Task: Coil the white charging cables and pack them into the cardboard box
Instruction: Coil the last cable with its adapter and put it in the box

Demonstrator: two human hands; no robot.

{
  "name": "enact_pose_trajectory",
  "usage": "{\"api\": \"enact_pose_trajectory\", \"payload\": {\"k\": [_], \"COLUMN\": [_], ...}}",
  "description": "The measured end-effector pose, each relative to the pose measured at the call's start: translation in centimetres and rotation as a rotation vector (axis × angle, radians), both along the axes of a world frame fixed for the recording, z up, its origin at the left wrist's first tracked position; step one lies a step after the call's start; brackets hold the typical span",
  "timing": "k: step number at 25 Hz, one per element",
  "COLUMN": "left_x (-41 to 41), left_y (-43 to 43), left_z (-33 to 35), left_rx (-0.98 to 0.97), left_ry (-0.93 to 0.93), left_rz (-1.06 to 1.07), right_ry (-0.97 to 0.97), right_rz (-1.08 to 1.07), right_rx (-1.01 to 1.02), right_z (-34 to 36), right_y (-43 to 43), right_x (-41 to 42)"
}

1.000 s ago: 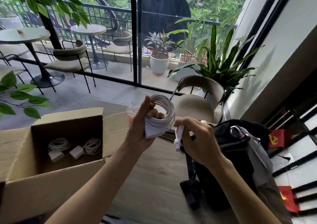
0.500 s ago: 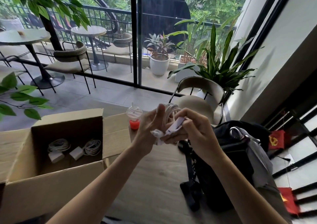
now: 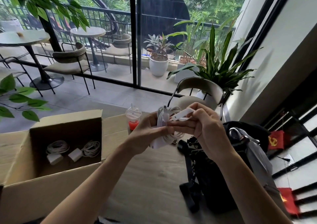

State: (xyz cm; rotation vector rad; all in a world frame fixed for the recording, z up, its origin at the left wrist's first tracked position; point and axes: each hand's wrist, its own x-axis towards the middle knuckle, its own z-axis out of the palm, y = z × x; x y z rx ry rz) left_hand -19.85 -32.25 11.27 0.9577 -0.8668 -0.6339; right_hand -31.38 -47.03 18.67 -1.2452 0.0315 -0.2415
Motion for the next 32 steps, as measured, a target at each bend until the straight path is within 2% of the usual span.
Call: {"api": "enact_pose_trajectory", "payload": {"k": [3,7,10,13,16,19,21,25,29,30,32], "left_x": [0.0,-0.1,0.0,-0.2,-0.2,0.0,-0.1,-0.3,-0.4,-0.3,-0.4], "left_y": [-0.1,-0.1,0.0,0.1,0.5,0.9,1.0,0.8,0.9,1.0,1.0], "left_z": [-0.1,0.2,0.1,0.5,0.8,0.6,0.5,0.6,0.5,0.5,0.5], "left_rx": [0.056,0.144,0.136,0.102,0.096,0.066,0.046,0.055,0.088,0.111,0.159], "left_ry": [0.094,0.127,0.146,0.129,0.139,0.142,0.15,0.16,0.127,0.116,0.098], "left_rz": [-0.011,0.069,0.039,-0.021,0.007,0.0,-0.012,0.059,0.072,0.063,0.046], "right_ry": [-0.011,0.031,0.107,0.065,-0.124,-0.233,-0.213,-0.13,0.049,0.095,0.129], "right_rz": [-0.025,0.135,0.231,0.109,-0.087,-0.178,-0.209,-0.312,-0.106,-0.091,-0.162], "right_rx": [-0.164,-0.47,-0.706,-0.88,-1.093,-1.176,-1.247,-1.557,-1.392,-1.411,-1.582], "right_z": [0.8,1.4,0.6,-0.1,-0.8,-1.2,-1.2,-1.1,-0.2,-0.2,-0.5], "right_y": [-1.4,-2.6,-2.3,-1.4,-0.8,-0.2,0.3,1.4,0.5,0.2,0.4], "right_x": [-0.2,-0.8,-1.1,-0.7,-0.1,0.0,-0.2,-0.7,-0.8,-0.7,-0.7]}}
